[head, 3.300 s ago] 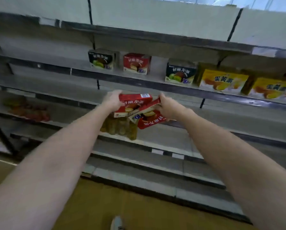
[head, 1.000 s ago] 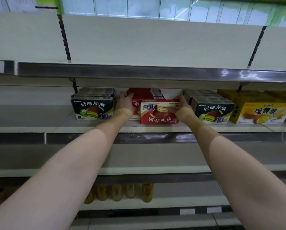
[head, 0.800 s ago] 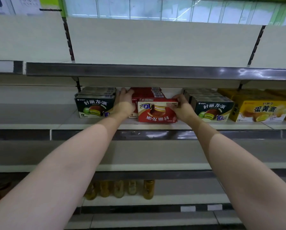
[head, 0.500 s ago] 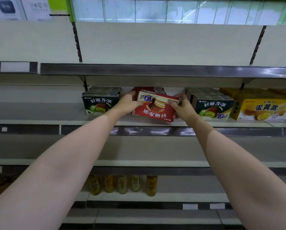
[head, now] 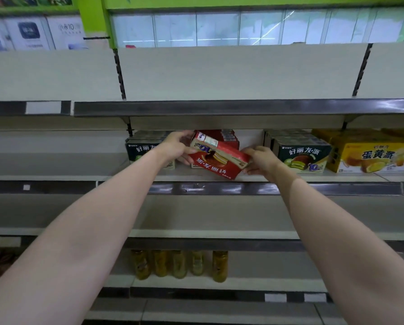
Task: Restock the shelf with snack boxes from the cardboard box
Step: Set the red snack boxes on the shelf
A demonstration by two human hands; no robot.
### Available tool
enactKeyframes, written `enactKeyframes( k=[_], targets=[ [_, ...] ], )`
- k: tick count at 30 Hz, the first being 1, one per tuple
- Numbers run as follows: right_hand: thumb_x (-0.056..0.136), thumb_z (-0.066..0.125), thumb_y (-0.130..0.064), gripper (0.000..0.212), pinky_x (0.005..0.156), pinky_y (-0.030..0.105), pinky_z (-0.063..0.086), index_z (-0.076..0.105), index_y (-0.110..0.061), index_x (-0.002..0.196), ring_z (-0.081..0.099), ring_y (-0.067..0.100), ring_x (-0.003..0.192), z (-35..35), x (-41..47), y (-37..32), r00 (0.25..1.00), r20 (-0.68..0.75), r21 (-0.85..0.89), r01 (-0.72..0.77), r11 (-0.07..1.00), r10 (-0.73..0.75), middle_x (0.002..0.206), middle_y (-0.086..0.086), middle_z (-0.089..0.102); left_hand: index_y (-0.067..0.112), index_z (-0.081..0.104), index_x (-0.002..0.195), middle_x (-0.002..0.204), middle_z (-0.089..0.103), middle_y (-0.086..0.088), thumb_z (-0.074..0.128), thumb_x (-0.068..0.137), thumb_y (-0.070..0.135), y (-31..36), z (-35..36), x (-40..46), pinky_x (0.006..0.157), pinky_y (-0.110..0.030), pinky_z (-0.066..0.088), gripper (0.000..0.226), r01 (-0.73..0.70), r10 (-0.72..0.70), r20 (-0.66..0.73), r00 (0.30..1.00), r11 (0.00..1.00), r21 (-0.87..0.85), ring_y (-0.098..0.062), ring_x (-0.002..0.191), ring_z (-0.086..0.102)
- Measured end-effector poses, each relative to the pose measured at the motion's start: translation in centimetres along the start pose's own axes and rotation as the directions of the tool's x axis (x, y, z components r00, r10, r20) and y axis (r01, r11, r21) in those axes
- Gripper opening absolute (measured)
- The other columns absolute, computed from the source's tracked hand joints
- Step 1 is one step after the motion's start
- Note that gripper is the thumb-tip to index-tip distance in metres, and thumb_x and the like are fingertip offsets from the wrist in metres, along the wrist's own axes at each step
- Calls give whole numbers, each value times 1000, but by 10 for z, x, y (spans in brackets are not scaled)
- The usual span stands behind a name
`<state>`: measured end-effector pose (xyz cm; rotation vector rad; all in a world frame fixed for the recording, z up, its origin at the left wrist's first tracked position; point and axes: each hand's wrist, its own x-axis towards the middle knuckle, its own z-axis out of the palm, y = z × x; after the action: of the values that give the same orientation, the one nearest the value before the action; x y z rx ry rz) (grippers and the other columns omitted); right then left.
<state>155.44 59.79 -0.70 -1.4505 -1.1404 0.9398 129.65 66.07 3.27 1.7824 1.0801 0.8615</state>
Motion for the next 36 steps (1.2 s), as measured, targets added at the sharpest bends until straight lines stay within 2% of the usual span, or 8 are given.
enactKeyframes(
  k=[4,8,11,16,19,21,26,36],
  targets=[
    [101,50,-16,21,81,42,59,51,-9,122,73,37,89,4,-6,5,982,162,1,-102,995,100,106,20,70,4,57,128,111,67,-23,41,89,-7,7,-1,-6,88,-45,58,43,76,-69,48,996,981,-181,-38,93,71],
    [98,54,-10,25,85,39,58,56,1,121,73,33,95,6,-9,8,951,279,-58,-120,991,132,102,20,73,-4,66,106,109,67,-17,58,96,26,7,-1,-8,76,-40,60,32,77,-73,24,997,964,-255,-34,97,69],
    [95,63,-12,27,88,44,58,55,-2,118,73,34,93,10,-5,11,954,272,-60,-118,991,129,101,20,73,2,64,109,109,68,-16,73,86,13,2,2,-4,72,-33,60,27,37,-42,-27,999,986,-161,-28,98,68],
    [89,74,-21,31,88,52,57,55,-7,110,73,37,91,12,1,13,968,228,-52,-91,994,101,106,21,71,7,50,131,124,59,-14,68,80,-12,0,2,-3,83,-37,59,57,27,-49,-50,998,929,-370,-24,100,65],
    [84,79,-25,44,88,53,57,58,-4,117,73,35,95,12,5,14,966,236,-63,-93,994,105,108,18,73,6,38,141,118,59,-15,66,81,-15,1,2,-4,76,-33,60,69,71,-83,-8,996,889,-452,-23,99,65],
    [82,81,-23,45,87,53,58,60,-5,118,73,34,95,11,6,14,969,231,-51,-74,996,84,107,16,73,4,38,142,117,63,-17,65,81,-14,1,3,-4,71,-32,61,68,86,-94,0,996,911,-403,-23,98,66],
    [80,82,-17,50,81,48,60,59,-4,122,74,32,88,11,8,11,988,153,-80,12,997,0,102,15,75,16,51,130,124,61,-9,67,80,-12,-3,-1,-1,94,-53,54,59,69,-75,-12,997,962,-263,-30,109,64],
    [75,85,-7,57,78,50,61,50,-5,120,72,29,90,15,14,9,998,-1,-96,59,994,-59,110,10,65,26,51,122,123,60,-9,68,82,-11,-8,-2,5,74,-41,61,57,40,-48,-50,998,988,-147,-27,107,63]
  ],
)
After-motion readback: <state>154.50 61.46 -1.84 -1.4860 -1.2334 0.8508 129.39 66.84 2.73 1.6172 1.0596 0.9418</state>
